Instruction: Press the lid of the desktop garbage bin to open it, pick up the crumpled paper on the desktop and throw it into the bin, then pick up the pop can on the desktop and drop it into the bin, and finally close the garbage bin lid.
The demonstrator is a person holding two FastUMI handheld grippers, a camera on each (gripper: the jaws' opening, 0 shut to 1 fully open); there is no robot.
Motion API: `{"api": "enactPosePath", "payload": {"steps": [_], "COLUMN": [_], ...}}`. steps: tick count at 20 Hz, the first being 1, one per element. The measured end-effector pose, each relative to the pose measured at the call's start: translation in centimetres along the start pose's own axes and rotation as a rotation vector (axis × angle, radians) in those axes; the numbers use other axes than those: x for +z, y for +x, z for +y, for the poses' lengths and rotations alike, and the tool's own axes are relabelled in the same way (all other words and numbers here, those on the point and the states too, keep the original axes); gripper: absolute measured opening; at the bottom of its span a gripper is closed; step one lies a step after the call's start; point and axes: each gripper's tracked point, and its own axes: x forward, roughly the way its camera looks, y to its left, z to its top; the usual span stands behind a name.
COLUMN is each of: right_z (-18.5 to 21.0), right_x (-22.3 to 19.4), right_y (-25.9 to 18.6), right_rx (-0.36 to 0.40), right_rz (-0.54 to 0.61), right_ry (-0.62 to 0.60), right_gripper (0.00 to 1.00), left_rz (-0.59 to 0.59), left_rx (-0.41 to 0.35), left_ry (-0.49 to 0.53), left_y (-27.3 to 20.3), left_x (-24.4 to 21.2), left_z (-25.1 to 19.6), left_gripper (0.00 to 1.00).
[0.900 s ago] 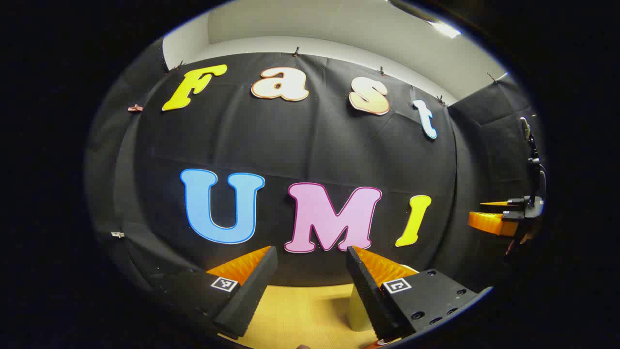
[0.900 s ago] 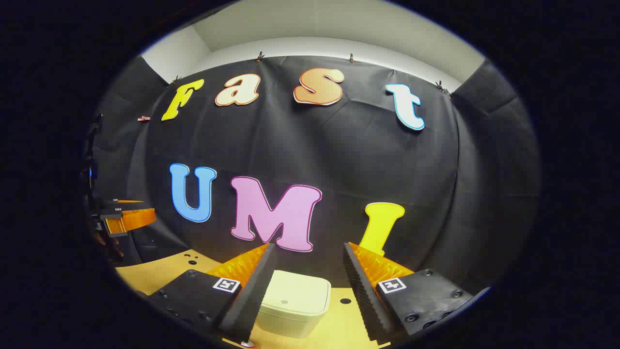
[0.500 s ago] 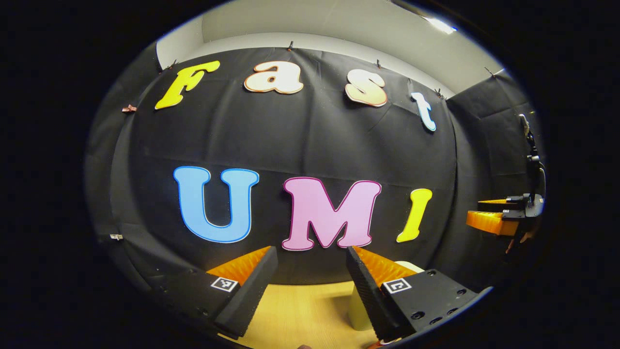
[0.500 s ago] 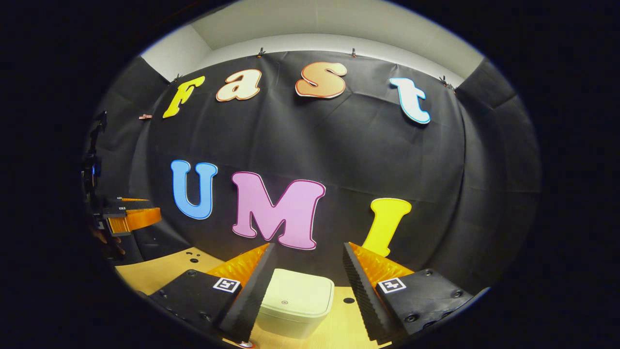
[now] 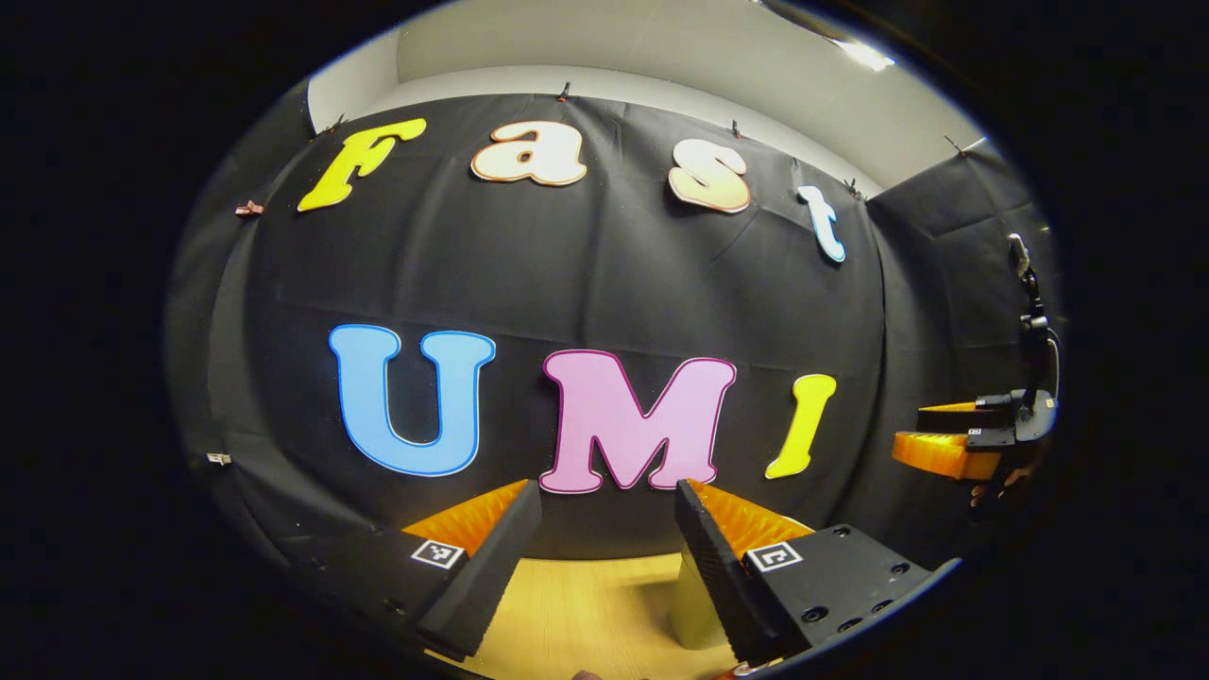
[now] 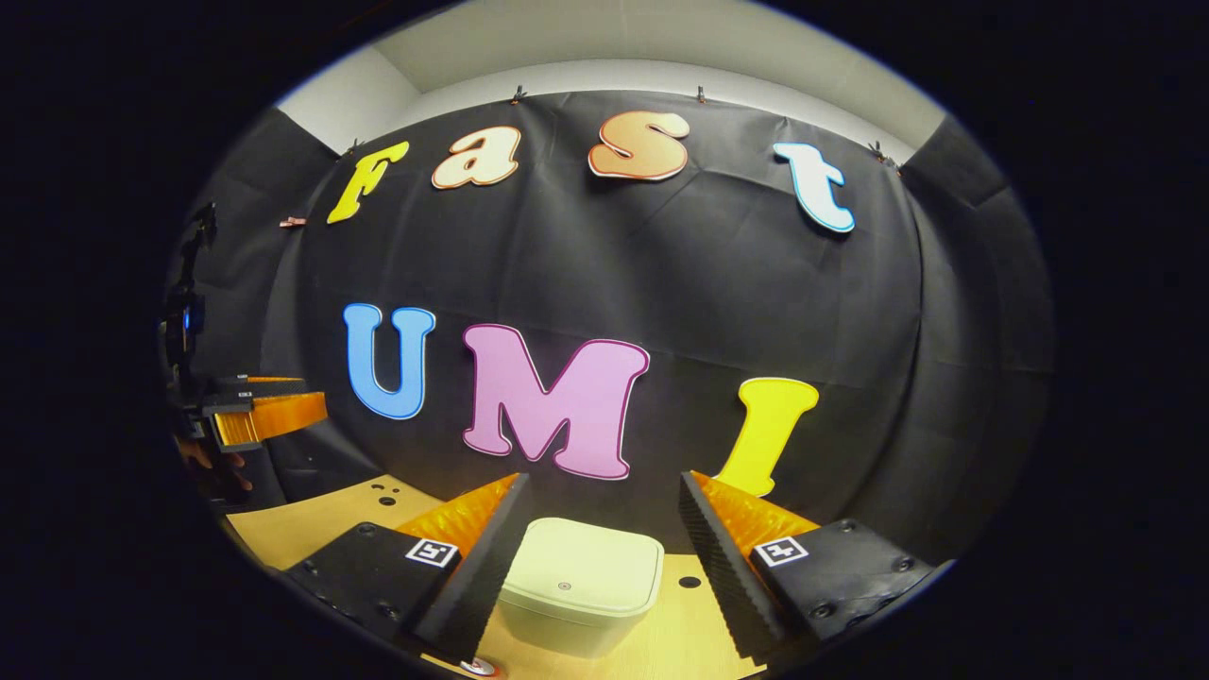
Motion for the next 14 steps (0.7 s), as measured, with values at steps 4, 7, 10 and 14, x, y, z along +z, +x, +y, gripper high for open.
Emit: {"api": "enactPosePath", "payload": {"steps": [4,7,10,14], "right_z": [0.1,0.7,0.7,1.8], "right_x": [-0.2,-1.1,-1.7,-5.8], "right_y": [0.4,0.9,1.8,3.9], "right_rx": [0.011,0.045,0.053,0.103], "right_rz": [0.006,0.039,0.042,0.168], "right_ry": [0.054,0.093,0.111,0.140], "right_gripper": [0.91,0.42,0.07,0.06], "left_rz": [0.026,0.033,0.035,0.038], "left_rx": [0.018,0.027,0.034,0.040], "left_ry": [-0.003,-0.003,-0.002,0.006], "left_y": [0.0,-0.1,0.0,-0.3], "left_x": [-0.8,-0.9,-1.0,-1.0], "left_z": [0.3,0.4,0.5,0.4], "left_gripper": [0.93,0.93,0.93,0.93]}}
